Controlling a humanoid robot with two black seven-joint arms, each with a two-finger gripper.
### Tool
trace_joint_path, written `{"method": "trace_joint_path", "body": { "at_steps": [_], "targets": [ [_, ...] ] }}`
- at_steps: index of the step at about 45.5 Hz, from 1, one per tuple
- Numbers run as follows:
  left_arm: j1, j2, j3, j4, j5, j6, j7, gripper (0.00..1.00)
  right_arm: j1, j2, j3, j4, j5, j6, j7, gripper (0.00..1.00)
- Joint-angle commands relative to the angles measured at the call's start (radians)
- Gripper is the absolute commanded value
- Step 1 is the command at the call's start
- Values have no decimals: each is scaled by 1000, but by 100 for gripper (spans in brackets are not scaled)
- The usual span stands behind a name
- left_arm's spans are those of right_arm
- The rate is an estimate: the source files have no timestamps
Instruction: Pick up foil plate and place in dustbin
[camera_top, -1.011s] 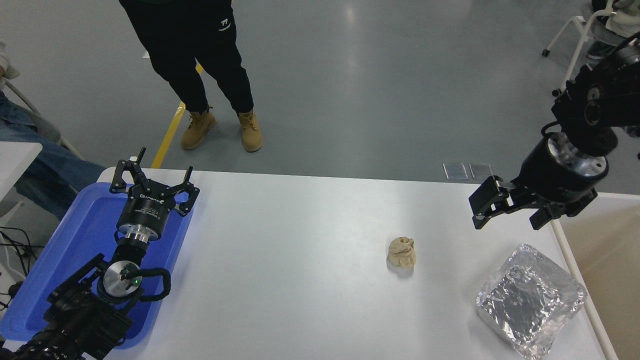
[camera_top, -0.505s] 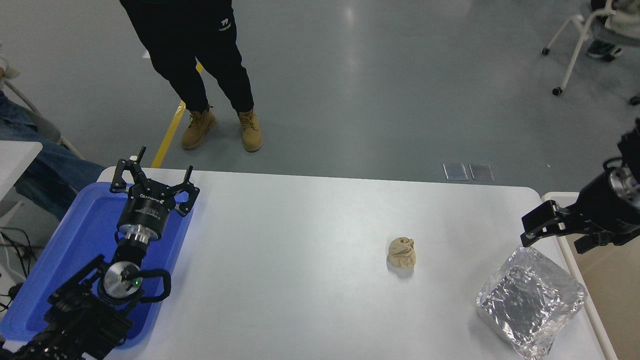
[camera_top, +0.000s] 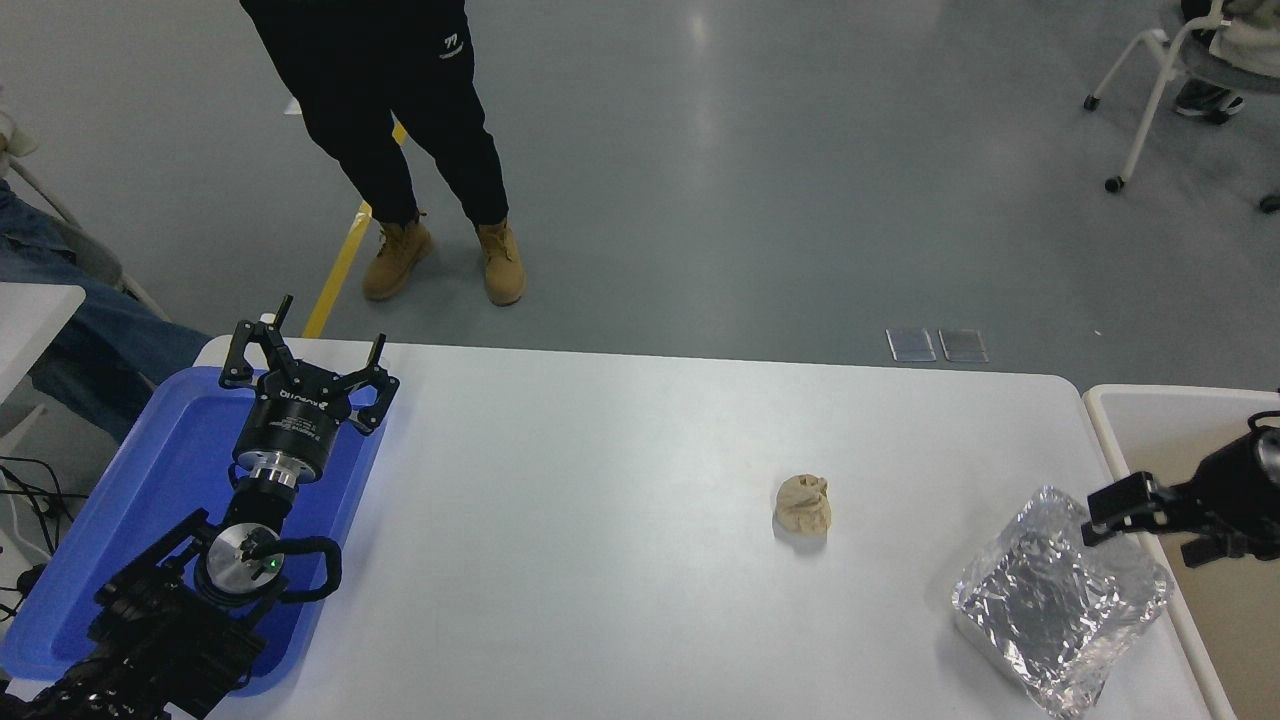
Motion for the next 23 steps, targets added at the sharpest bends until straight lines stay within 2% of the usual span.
{"method": "trace_joint_path", "body": {
  "at_steps": [1,23],
  "targets": [
    [0,0,-1,0,0,-1,0,100,-137,-11,93,-47,-15,-40,-3,100],
    [0,1,0,1,0,-1,0,100,-328,-32,263,-85,26,-83,-11,100]
  ]
}}
